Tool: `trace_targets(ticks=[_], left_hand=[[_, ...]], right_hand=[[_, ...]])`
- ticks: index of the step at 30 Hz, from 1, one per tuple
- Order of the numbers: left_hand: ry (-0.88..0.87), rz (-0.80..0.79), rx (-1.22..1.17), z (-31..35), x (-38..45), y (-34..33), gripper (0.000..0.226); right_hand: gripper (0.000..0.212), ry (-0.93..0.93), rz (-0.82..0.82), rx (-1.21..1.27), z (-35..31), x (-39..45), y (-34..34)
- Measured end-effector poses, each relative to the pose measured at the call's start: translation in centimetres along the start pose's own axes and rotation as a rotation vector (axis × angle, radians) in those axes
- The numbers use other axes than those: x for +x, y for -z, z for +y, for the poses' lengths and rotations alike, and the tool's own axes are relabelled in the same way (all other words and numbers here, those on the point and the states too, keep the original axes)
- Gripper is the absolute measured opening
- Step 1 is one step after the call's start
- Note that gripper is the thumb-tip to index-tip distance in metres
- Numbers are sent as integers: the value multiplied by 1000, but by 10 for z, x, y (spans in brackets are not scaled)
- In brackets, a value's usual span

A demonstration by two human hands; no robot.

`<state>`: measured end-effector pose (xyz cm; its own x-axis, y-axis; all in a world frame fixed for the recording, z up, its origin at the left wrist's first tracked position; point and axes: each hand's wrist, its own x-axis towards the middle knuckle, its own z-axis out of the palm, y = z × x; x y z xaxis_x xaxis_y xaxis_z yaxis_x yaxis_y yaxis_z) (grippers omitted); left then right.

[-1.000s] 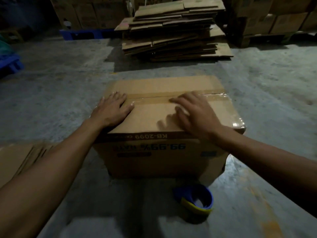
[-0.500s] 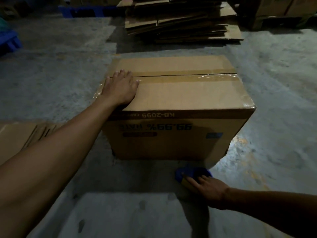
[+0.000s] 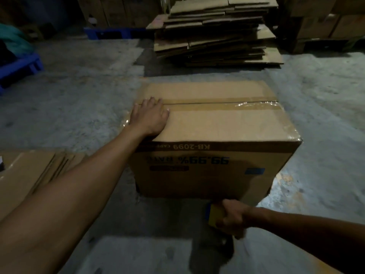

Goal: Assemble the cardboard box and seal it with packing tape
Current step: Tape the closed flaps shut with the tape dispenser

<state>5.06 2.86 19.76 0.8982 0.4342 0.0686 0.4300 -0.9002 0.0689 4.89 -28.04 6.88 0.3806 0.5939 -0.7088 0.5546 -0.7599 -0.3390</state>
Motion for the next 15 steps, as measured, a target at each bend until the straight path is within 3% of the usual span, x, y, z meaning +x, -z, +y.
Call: trace_targets(ticks=[7,11,15], left_hand=[[3,-42,-59,0,-4,3,61],[-4,-23,-107,-1,-3,8,61],[42,36,-220,1,-1,15,58]], right_hand=[[51,437,50,230,-76,-67,105],[42,665,243,589,-87,-105,176],[31,718,407,882,-69,-107,219]])
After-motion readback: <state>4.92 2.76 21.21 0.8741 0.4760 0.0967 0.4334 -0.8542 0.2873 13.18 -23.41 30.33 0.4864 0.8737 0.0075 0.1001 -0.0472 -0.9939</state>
